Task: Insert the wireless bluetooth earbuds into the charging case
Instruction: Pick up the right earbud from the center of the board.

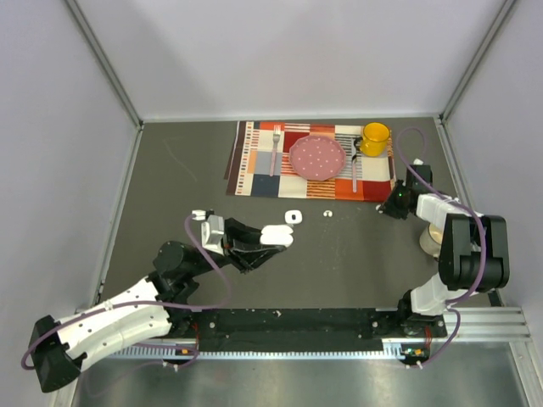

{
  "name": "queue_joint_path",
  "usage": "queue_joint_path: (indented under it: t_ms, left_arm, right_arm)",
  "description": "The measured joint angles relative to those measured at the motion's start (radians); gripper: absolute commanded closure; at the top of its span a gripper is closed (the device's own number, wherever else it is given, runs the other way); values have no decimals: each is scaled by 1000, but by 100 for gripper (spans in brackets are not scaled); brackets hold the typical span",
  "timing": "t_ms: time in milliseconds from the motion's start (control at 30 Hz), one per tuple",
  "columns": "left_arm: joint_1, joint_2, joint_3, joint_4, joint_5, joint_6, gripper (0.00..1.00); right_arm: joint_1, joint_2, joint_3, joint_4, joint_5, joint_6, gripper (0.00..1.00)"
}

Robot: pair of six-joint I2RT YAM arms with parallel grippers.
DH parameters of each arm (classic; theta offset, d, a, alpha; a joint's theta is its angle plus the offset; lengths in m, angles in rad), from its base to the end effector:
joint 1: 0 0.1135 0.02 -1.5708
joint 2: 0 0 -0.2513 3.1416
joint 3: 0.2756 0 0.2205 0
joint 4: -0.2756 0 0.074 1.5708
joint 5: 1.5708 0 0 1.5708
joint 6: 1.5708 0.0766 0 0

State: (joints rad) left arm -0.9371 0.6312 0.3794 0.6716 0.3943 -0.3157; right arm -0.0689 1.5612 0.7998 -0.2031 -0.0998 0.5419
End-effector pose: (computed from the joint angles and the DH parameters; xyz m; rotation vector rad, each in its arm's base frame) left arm 0.0768 -0.1542 0.3260 0.7398 1.0598 -1.3161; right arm 0.2980 -0.0129 0.1384 0.7309 2.4511 0.3116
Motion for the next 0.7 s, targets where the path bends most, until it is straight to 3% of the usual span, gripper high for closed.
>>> queue_joint_path:
  t_ms: [300, 500, 700]
  left_arm:
    - [0, 20, 0, 0, 0, -6, 100]
    - [0, 21, 0, -2, 0, -25, 100]
    - [0, 19, 0, -5, -5, -27, 100]
  right_arm:
    - [0, 0, -3, 1, -22, 13, 83]
    - [-2, -13, -50, 21, -58, 111, 84]
    - [-2, -30, -81, 45, -78, 174, 76]
